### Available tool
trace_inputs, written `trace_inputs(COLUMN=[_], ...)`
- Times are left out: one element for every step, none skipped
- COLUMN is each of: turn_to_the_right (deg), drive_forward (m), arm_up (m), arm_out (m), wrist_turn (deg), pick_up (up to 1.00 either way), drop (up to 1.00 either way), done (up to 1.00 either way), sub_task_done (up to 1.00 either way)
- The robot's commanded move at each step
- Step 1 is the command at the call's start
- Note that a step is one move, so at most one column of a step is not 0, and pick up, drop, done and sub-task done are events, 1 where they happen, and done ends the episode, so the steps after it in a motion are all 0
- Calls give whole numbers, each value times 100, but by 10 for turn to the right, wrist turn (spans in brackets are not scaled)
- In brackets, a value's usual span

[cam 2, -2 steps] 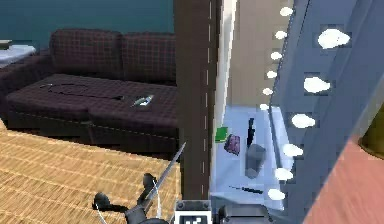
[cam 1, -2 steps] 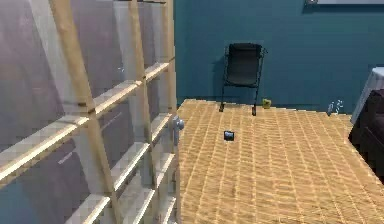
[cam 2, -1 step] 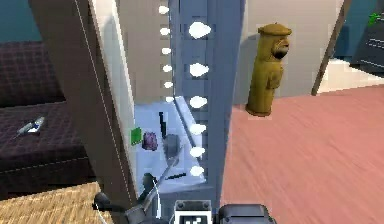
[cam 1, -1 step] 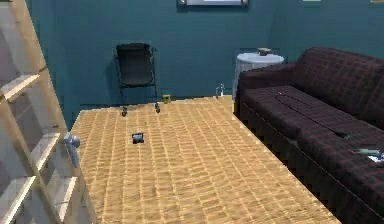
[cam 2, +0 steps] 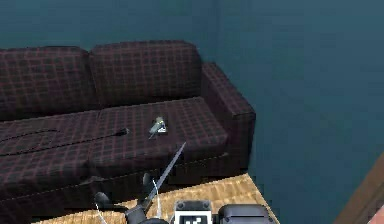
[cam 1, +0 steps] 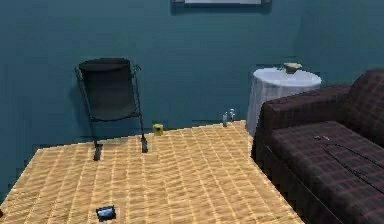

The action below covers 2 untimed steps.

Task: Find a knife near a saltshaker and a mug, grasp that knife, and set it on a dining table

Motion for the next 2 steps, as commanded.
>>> trace_inputs(turn_to_the_right=[0,30], drive_forward=[100,0], arm_up=[0,0], arm_out=[0,0], wrist_turn=[0,0], pick_up=[0,0], drop=[0,0], done=[0,0], sub_task_done=[0,0])
